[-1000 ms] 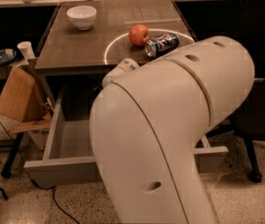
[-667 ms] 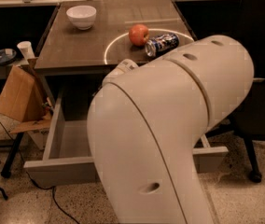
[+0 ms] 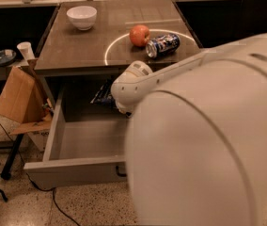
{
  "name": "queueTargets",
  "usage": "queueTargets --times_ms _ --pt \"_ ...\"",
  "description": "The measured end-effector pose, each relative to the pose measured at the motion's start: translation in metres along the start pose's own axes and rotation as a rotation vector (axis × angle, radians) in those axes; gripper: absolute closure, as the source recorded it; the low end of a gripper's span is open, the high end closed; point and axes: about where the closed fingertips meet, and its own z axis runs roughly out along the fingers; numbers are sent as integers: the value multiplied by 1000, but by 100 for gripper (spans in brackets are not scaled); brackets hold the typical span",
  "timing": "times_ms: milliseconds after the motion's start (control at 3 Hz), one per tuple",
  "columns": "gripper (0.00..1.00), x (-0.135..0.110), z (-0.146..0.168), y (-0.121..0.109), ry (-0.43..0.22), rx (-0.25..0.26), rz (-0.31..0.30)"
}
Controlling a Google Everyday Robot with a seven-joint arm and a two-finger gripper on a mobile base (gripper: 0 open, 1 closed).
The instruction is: Pick blue chip bag from top drawer and place on counter
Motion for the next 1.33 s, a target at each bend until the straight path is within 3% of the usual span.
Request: queueTargets --times_ms 333,1000,1333 --pt "100 9 -48 -5 -41 -47 -122" --pt "100 32 -145 -40 -159 -72 -322" --pt "100 25 -188 -51 -195 -77 -336"
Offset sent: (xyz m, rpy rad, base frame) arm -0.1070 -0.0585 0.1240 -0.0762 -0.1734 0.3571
